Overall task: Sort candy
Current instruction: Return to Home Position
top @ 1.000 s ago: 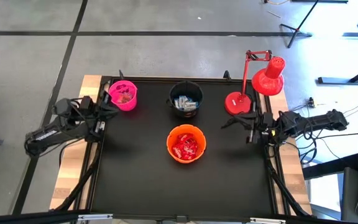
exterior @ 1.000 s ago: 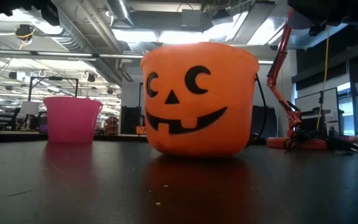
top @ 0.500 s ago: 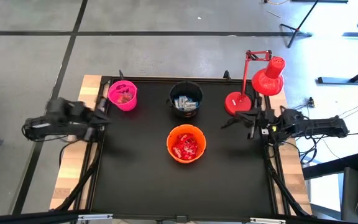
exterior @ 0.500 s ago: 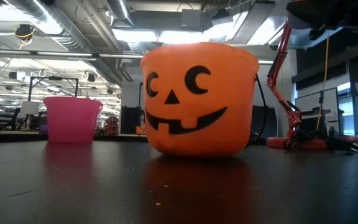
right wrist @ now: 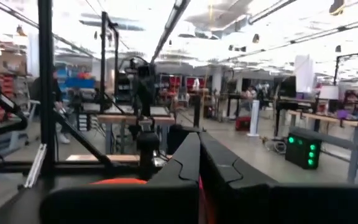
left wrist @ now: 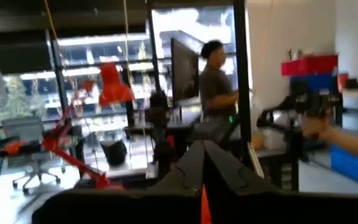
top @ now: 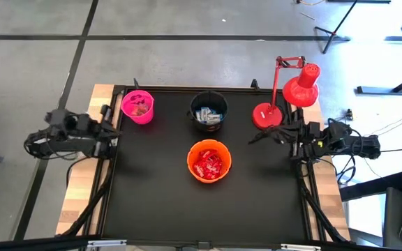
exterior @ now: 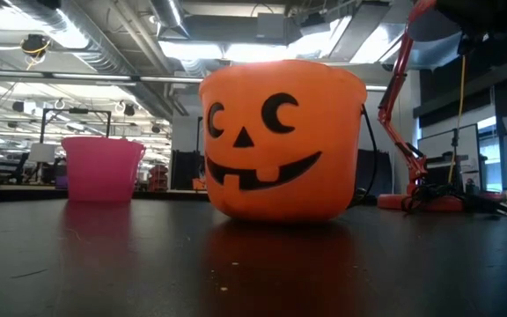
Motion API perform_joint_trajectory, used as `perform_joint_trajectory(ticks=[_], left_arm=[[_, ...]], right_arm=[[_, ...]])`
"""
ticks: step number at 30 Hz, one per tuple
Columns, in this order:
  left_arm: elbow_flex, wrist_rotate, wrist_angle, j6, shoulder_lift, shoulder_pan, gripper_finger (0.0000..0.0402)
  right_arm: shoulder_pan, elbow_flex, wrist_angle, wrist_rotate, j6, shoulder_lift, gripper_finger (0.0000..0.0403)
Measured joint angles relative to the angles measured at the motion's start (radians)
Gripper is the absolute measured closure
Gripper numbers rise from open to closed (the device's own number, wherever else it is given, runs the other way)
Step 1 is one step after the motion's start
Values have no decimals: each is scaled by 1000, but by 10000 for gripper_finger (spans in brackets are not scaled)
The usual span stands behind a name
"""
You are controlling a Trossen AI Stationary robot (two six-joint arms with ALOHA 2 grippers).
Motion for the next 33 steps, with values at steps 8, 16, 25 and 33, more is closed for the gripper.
perform_joint_trajectory(ticks=[8, 16, 25, 33], left_arm=[[-128, 31, 107, 21, 0, 0, 401], [-170, 37, 127, 47, 0, 0, 401], [-291, 78, 262, 72, 0, 0, 401], [-432, 86, 511, 73, 0, 0, 401]], right_arm=[[0, -51, -1, -36, -8, -10, 400], [0, -148, 65, -28, -8, -11, 400], [0, -256, 121, 101, -9, -11, 400], [0, -270, 99, 130, 31, -10, 400]])
